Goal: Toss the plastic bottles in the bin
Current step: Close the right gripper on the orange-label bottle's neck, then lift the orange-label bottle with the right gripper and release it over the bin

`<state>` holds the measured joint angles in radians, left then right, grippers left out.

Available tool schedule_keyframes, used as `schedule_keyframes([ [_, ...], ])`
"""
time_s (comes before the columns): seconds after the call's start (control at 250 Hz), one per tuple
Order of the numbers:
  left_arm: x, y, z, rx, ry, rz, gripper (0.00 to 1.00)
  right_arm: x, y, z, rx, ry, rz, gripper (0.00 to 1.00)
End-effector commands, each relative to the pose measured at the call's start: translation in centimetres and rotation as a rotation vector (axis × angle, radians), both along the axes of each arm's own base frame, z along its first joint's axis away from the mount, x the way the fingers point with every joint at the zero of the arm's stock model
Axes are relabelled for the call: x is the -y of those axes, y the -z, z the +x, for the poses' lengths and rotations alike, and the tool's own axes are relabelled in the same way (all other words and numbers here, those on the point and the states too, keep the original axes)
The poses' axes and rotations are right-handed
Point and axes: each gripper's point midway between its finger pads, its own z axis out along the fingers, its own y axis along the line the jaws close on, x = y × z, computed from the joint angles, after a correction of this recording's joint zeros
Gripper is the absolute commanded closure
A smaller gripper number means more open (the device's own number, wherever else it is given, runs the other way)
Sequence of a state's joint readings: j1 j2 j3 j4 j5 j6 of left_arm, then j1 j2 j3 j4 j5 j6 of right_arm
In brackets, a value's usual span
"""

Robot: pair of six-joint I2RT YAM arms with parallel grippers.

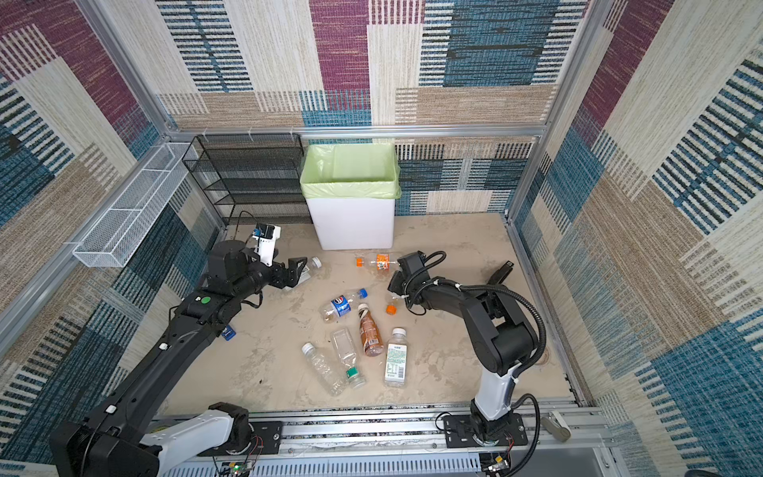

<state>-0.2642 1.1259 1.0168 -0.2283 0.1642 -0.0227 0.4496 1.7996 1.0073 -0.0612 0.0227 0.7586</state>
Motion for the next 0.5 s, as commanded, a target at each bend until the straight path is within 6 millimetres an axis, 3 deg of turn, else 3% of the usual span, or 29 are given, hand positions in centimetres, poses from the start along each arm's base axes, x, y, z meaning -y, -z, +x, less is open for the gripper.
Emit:
schedule_keyframes([
  [0.0,0.2,-0.2,0.0,0.004,0.006,-0.014,0.07,0.3,-0.4,0.1,0.021,0.005,-0.016,0.50],
  [0.096,0.2,-0.2,0.0,0.004,0.007,-0.016,0.08,0.5,-1.4,0.2,0.045,0.005,-0.020,0.51],
  [0.22,0.2,-0.2,0.0,0.002,0.008,-0.019,0.07,0.7,-4.0,0.4,0.117,-0.008,-0.028,0.52],
  [0.496,0.5,0.2,0.2,-0.006,0.015,-0.025,0.08,2.7,-13.4,0.4,0.382,-0.010,-0.097,0.51],
])
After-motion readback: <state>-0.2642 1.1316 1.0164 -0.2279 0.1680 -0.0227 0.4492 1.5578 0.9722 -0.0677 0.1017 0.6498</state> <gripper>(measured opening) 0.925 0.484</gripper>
